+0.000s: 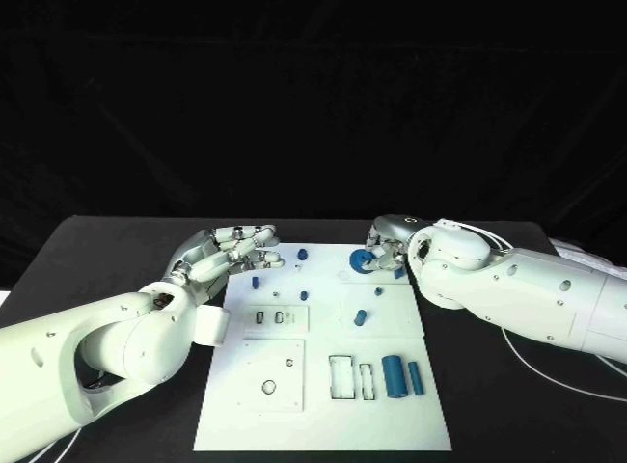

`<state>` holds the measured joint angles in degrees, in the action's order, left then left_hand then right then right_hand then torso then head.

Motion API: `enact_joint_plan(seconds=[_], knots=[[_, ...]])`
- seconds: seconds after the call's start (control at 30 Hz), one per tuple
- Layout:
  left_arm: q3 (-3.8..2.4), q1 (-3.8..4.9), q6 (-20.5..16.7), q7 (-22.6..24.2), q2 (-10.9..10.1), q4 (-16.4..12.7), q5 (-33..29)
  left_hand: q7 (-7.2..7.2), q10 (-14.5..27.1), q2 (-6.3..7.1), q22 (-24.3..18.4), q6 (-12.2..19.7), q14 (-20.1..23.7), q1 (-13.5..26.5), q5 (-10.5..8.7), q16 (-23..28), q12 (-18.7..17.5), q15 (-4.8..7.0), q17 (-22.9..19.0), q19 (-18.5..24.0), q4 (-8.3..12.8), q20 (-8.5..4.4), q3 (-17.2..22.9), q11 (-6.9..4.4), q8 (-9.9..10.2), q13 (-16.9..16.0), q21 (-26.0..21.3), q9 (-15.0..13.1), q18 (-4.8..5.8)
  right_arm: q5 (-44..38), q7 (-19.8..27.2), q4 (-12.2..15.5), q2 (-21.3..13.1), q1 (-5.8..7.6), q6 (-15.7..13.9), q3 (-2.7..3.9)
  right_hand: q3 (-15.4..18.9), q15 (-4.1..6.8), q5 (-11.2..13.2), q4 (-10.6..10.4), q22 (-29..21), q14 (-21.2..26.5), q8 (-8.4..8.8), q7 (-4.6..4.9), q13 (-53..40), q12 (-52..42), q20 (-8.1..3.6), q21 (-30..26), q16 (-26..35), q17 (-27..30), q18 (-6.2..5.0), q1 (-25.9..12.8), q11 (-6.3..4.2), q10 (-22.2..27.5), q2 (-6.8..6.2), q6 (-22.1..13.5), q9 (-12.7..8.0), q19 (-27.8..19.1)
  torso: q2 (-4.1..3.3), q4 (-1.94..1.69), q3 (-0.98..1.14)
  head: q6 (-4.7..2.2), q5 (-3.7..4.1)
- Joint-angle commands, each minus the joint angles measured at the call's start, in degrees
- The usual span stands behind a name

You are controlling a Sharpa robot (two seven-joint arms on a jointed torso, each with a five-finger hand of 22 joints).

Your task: Assemble the parts on the task board

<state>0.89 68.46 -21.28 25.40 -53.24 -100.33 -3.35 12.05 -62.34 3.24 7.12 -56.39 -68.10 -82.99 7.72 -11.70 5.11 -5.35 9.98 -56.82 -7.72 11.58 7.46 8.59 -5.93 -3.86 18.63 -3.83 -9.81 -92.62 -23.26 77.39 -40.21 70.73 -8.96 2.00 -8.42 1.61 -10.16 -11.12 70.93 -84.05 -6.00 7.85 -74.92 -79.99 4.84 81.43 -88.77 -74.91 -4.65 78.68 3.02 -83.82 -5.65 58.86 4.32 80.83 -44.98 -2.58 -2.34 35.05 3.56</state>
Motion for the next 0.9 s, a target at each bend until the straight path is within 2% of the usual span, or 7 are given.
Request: enact_joint_plan(seconds=[0.03, 0.33, 0.6, 0.77, 0.9], knots=[[-0.04, 0.07, 1.29, 0.13, 0.10, -0.08, 0.27, 0.42, 0.00, 0.00, -0.05, -0.05, -0.44, -0.65, -0.28, 0.17, -0.37, 0.03, 0.07, -0.30, 0.40, -0.08, 0.09, 0.25, 0.32, 0.02, 0.19, 0.02, -0.68, -4.15, -0.51, 0.20, 0.21, -0.67, 0.79, -0.40, -0.14, -0.19, 0.38, 0.33, 0.23, -5.54, -0.37, -0.16, -6.73, -0.36, -0.07, 0.28, -0.35, -13.08, 0.86, 0.38, -0.26, -1.06, 0.18, 0.56, 0.12, 0.61, -0.01, -0.03, -0.02, 0.02, 0.05], [-0.04, 0.07, 1.30, -0.04, 0.10, -0.08, 0.27, 0.44, 0.01, -0.04, -0.08, -0.03, -0.41, -0.74, -0.28, 0.28, -0.50, 0.02, 0.13, -0.30, 0.56, -0.09, 0.17, 0.28, 0.41, 0.03, 0.18, 0.03, -0.67, -7.18, -0.70, 0.98, 0.40, -0.92, -1.23, -0.51, -0.85, 0.08, 0.65, 0.79, 0.89, -5.57, -0.62, -0.50, -7.06, -0.60, -0.25, 0.62, -0.42, -13.23, 0.98, 0.71, -0.56, -1.29, 0.41, 1.48, 0.18, 0.88, 0.00, -0.04, 0.01, -0.01, 0.09], [-0.04, 0.07, 1.34, -0.19, 0.12, -0.02, 0.27, 0.45, 0.01, -0.06, -0.09, -0.01, -0.42, -0.80, -0.28, 0.31, -0.55, 0.03, 0.15, -0.31, 0.64, -0.10, 0.21, 0.28, 0.44, 0.04, 0.18, 0.03, -0.67, -6.05, 0.46, 1.61, 0.44, -1.00, -3.92, -0.53, -4.08, 0.99, -1.07, 2.69, 2.49, -5.73, -1.27, -1.55, -8.28, -1.79, -1.01, 1.41, -0.76, -14.00, 1.27, 2.85, -1.47, -2.15, 2.19, 4.30, 0.60, 1.59, -0.03, -0.04, 0.01, -0.07, 0.02], [-0.04, 0.07, 1.44, -0.32, 0.16, 0.11, 0.27, 0.47, 0.03, -0.07, -0.11, 0.02, -0.43, -0.87, -0.29, 0.36, -0.62, 0.03, 0.19, -0.32, 0.75, -0.11, 0.27, 0.29, 0.49, 0.04, 0.18, 0.04, -0.67, -5.40, 1.01, 3.50, 0.37, -1.06, -7.78, -0.49, -4.46, 1.05, -0.86, 2.52, 2.79, -5.73, -1.09, -1.66, -8.27, -1.64, -1.17, 1.57, -0.76, -14.01, 1.34, 1.74, -1.60, -2.15, 1.95, 4.76, 0.63, 1.72, -0.07, -0.08, 0.08, -0.16, -0.13], [-0.04, 0.07, 1.52, -0.47, 0.19, 0.25, 0.27, 0.49, 0.06, -0.09, -0.12, 0.05, -0.42, -0.95, -0.29, 0.40, -0.69, 0.03, 0.22, -0.33, 0.85, -0.12, 0.32, 0.31, 0.54, 0.05, 0.18, 0.04, -0.66, -5.14, 0.78, 5.10, 0.84, -1.07, -9.04, -0.44, -4.57, 1.08, -0.55, 2.38, 2.85, -5.72, -0.95, -1.69, -8.22, -1.51, -1.22, 1.61, -0.74, -13.95, 1.35, 1.16, -1.62, -2.12, 1.80, 4.87, 0.62, 1.75, -0.05, -0.11, 0.04, -0.06, -0.29]])
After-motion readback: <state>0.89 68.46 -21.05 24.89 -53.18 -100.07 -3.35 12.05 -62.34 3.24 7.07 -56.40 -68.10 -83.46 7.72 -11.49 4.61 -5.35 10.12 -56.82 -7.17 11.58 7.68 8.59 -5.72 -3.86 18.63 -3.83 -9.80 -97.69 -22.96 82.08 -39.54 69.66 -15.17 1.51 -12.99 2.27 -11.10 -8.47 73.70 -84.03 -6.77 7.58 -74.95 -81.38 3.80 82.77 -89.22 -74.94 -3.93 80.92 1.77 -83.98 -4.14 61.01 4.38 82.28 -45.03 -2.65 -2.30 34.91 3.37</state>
